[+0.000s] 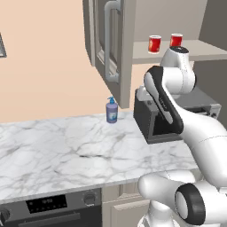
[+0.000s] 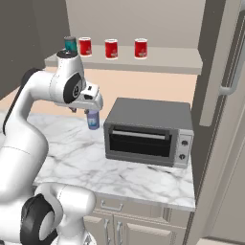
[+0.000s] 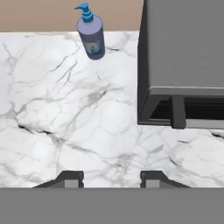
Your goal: Stack two cans on top of the other two cans in the cabinet.
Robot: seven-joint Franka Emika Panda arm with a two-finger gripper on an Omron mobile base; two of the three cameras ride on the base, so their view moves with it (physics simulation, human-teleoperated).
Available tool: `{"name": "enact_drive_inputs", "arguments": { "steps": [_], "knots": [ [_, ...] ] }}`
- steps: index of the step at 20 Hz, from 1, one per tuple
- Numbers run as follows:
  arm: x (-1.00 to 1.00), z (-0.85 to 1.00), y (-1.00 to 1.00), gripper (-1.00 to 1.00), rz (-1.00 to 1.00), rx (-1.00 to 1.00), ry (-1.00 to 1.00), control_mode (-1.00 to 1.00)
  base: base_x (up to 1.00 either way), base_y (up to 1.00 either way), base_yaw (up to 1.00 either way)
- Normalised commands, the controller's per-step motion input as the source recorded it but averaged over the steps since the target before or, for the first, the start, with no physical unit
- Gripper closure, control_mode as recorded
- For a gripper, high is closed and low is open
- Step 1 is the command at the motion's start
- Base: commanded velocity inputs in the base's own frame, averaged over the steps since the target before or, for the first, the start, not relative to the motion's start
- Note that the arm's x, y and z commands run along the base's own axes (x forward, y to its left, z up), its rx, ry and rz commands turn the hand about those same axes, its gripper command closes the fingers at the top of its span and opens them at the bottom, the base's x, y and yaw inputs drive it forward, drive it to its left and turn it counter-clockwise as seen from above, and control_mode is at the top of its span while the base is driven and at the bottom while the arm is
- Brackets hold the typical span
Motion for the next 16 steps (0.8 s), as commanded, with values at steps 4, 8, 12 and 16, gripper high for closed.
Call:
{"name": "enact_drive_inputs", "arguments": {
  "steps": [4, 8, 12, 16],
  "knots": [
    [-0.18, 0.00, 0.01, -1.00, 0.00, -0.02, -0.04, -1.00, 0.00, 0.00, 0.00],
    [-0.37, 0.00, 0.00, -1.00, 0.00, -0.01, -0.22, -1.00, 0.00, 0.00, 0.00],
    [-0.26, 0.21, 0.00, -1.00, 0.00, -0.01, -0.26, -1.00, 0.00, 0.00, 0.00],
    [-0.14, 0.33, 0.00, -1.00, -0.03, -0.08, -0.41, -1.00, 0.00, 0.00, 0.00]
  ]
}}
